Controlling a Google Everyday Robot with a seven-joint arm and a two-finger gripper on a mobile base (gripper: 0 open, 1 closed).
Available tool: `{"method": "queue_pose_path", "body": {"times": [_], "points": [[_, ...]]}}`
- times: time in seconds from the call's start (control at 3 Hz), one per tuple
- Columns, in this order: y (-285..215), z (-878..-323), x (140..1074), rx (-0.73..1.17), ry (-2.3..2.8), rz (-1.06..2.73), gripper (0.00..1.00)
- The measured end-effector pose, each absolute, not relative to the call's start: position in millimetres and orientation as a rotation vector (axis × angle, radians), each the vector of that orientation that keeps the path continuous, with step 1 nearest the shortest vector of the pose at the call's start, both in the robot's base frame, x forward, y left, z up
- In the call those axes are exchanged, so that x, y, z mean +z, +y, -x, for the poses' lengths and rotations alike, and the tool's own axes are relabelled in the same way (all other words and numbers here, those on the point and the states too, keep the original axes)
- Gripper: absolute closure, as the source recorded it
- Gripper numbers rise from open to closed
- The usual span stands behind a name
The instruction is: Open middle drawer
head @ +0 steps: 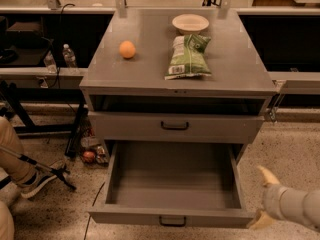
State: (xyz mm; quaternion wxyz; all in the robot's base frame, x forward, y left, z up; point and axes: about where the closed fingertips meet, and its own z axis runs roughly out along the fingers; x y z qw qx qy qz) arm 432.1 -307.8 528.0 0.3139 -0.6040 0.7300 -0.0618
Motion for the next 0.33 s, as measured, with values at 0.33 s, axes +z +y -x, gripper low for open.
{"method": "queue_pose_path", "body": {"times": [0.33], "points": [[-352.5,-434.8,572.8,-0.228,1.979,1.516,0.00]]}}
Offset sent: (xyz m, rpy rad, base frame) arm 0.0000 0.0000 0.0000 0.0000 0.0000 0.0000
